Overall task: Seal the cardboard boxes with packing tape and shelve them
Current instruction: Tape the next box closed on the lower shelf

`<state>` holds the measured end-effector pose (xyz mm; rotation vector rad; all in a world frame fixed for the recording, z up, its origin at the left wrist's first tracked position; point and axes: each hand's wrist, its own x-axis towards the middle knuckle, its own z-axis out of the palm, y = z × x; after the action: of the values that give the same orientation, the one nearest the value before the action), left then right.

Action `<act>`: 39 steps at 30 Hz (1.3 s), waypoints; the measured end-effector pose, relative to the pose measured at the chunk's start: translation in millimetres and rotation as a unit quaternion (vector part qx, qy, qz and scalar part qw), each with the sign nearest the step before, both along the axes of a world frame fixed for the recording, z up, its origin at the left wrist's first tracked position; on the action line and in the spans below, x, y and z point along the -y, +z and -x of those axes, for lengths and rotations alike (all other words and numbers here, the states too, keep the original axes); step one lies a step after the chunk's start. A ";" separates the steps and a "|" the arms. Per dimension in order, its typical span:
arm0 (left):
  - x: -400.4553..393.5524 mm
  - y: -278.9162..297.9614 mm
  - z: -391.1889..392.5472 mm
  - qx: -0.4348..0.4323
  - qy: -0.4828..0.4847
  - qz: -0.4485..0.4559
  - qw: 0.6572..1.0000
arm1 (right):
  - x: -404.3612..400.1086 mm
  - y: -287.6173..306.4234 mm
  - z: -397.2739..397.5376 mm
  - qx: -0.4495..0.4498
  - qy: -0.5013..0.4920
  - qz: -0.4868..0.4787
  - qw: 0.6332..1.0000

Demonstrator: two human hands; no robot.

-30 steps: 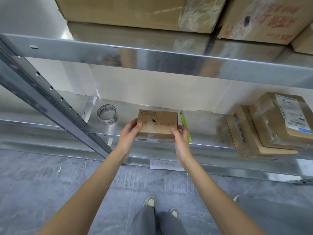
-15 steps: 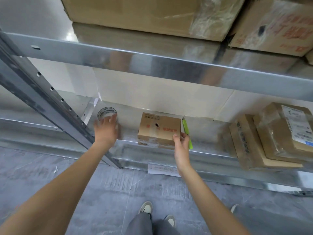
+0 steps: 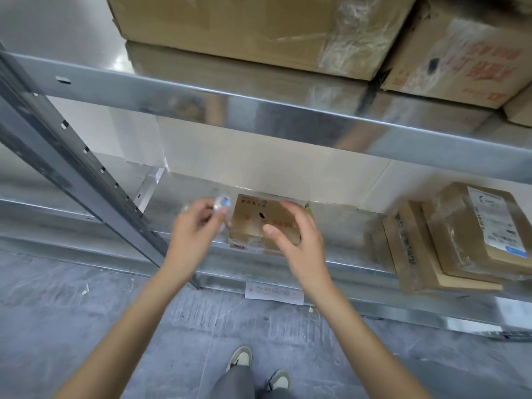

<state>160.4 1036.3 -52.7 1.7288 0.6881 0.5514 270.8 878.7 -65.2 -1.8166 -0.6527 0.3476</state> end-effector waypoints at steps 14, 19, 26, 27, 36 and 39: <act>93.0 -2.6 21.2 0.054 -0.085 0.171 0.980 | 16.0 13.2 15.2 -0.115 0.048 -0.055 0.991; 95.2 -27.9 29.4 -0.056 -0.170 0.033 0.983 | 17.9 -4.5 15.8 -0.168 -0.021 -0.027 0.985; 97.7 -39.6 29.3 -0.108 -0.143 0.047 0.983 | 17.1 2.5 3.6 -0.183 -0.022 -0.002 0.983; 95.8 -41.1 27.8 -0.107 -0.127 0.078 0.983 | 14.9 7.4 1.6 -0.178 -0.009 -0.005 0.984; 96.4 -45.8 38.6 -0.020 -0.124 0.123 0.984 | -4.8 24.5 -38.7 -0.168 -0.012 -0.003 0.986; 96.8 -53.6 39.2 -0.060 -0.099 0.115 0.987 | -14.8 27.9 -47.1 -0.137 -0.002 0.008 0.990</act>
<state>121.3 939.6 -106.2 1.5988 0.6290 0.2219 317.9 893.5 -37.4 -1.7438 -0.4545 0.5897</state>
